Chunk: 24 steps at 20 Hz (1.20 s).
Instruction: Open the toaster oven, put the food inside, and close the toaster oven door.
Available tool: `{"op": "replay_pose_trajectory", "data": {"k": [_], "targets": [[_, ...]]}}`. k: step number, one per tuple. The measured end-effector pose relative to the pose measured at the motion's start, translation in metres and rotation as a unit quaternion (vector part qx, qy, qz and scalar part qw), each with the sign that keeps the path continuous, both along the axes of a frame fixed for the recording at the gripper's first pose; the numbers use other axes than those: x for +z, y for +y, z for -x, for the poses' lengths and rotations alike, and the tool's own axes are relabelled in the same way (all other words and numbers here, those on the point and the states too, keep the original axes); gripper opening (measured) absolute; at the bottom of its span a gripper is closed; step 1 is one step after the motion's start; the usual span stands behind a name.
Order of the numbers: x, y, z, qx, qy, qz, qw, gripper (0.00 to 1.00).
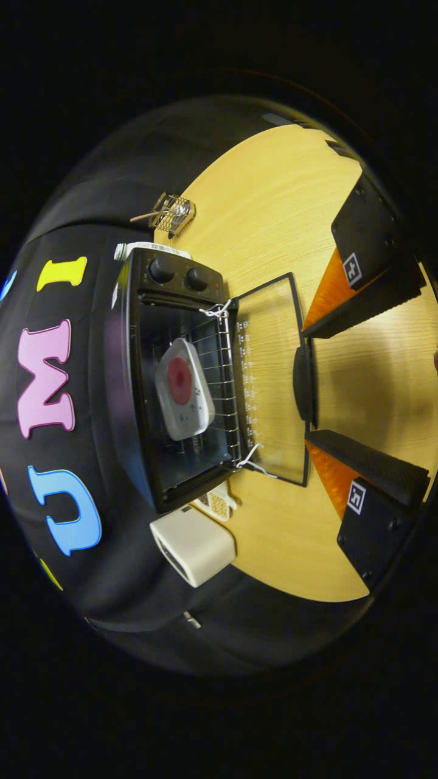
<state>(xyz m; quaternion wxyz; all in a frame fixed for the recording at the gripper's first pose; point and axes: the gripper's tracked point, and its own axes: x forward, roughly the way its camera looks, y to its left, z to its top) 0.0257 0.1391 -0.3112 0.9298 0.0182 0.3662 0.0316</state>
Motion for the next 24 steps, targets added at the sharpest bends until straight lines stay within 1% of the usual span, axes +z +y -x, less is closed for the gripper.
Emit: {"op": "replay_pose_trajectory", "data": {"k": [2,5,6,7,10,11,15,18,21,24], "targets": [[-0.018,-0.006,0.006,0.001,0.029,0.027,0.999,0.99],[-0.043,-0.007,0.010,0.017,0.058,0.054,0.997,0.99],[-0.050,-0.006,0.009,0.023,0.064,0.060,0.996,0.99],[-0.056,-0.006,-0.002,0.025,0.070,0.065,0.995,0.99],[-0.072,-0.003,-0.007,0.012,0.095,0.062,0.993,0.99],[-0.073,-0.003,0.001,0.010,0.105,0.063,0.992,0.99],[-0.071,-0.006,-0.017,-0.003,0.095,0.068,0.993,1.00],[-0.074,-0.003,-0.021,-0.010,0.110,0.048,0.993,1.00],[-0.074,-0.003,-0.022,0.001,0.123,0.047,0.991,0.99],[-0.065,-0.002,-0.021,0.002,0.127,0.034,0.991,0.98]]}}
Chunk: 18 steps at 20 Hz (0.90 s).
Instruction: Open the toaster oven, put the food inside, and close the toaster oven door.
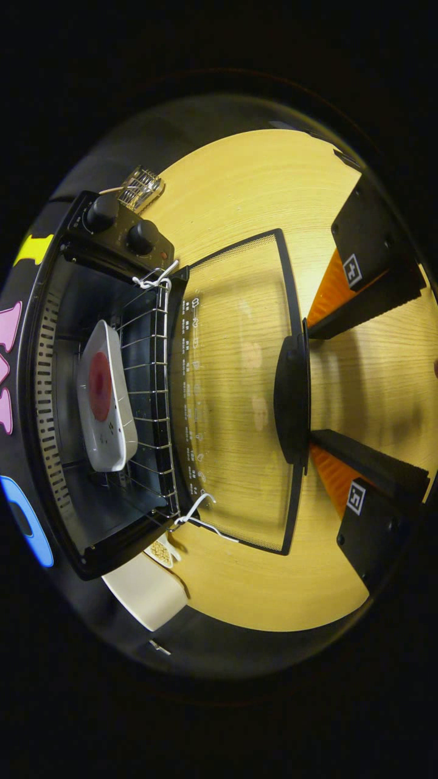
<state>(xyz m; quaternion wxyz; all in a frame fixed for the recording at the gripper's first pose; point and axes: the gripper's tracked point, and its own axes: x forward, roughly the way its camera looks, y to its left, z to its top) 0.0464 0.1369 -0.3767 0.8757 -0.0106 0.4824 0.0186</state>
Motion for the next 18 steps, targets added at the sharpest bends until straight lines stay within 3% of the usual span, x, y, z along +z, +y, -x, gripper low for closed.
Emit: {"op": "replay_pose_trajectory", "data": {"k": [5,8,12,18], "targets": [[0.032,0.001,0.005,0.021,-0.021,-0.017,0.999,0.98],[0.065,0.003,-0.001,0.035,-0.066,-0.033,0.997,0.99],[0.130,0.002,-0.016,0.032,-0.149,-0.043,0.987,0.99],[0.231,-0.012,-0.006,0.045,-0.252,-0.050,0.965,0.99]]}}
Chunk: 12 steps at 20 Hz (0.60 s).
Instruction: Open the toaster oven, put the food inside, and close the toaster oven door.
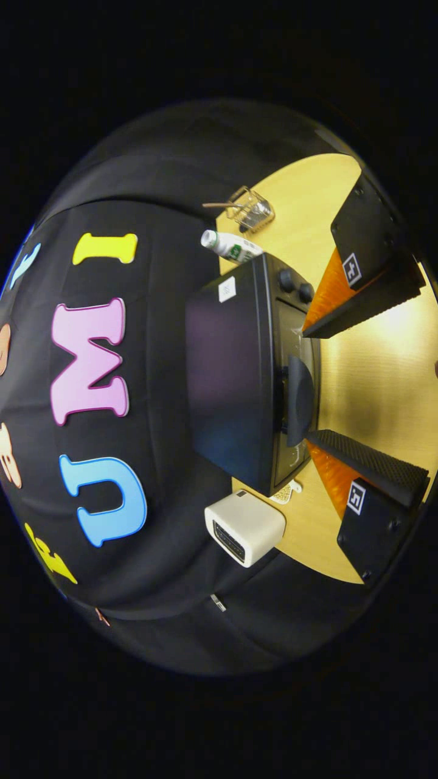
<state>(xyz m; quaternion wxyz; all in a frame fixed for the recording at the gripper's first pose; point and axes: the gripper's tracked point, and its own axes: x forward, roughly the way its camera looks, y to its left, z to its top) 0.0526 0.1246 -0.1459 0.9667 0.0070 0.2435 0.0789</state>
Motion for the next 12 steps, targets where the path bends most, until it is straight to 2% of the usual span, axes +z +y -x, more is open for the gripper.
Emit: {"op": "replay_pose_trajectory", "data": {"k": [4,7,12], "targets": [[0.053,-0.036,0.022,-0.015,-0.050,-0.026,0.998,0.99],[0.085,-0.073,0.038,-0.033,-0.093,-0.021,0.995,0.99],[0.134,-0.139,0.071,-0.083,-0.177,-0.010,0.981,0.99]]}}
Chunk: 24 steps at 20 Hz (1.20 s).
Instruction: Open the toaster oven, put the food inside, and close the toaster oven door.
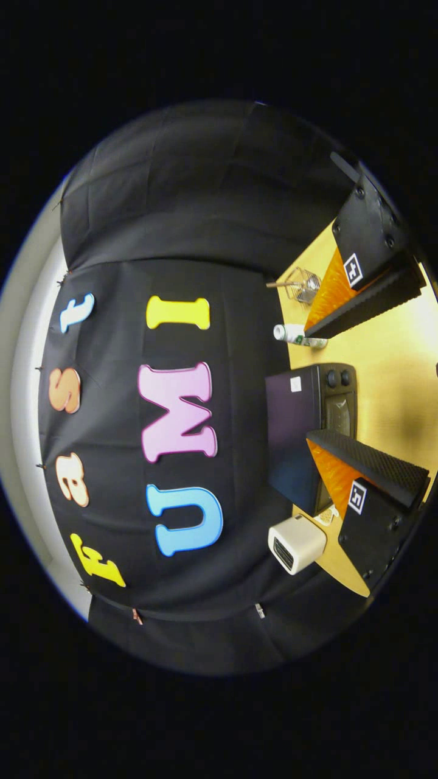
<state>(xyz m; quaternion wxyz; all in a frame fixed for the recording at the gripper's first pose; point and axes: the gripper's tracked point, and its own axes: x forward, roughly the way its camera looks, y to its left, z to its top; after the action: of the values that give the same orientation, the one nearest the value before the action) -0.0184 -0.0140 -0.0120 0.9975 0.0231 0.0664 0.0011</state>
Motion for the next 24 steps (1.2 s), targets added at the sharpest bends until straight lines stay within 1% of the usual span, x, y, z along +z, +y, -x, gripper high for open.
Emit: {"op": "replay_pose_trajectory", "data": {"k": [4,7,10,13,18,24], "targets": [[0.024,-0.036,0.031,-0.030,-0.048,0.003,0.998,0.98],[0.020,-0.052,0.057,-0.043,-0.056,0.018,0.997,0.98],[0.018,-0.060,0.073,-0.048,-0.057,0.023,0.997,0.98],[0.025,-0.060,0.071,-0.050,-0.063,0.018,0.997,0.98],[0.028,-0.047,0.060,-0.037,-0.059,0.006,0.998,0.98],[0.025,-0.026,0.052,-0.008,-0.056,0.048,0.997,0.98]]}}
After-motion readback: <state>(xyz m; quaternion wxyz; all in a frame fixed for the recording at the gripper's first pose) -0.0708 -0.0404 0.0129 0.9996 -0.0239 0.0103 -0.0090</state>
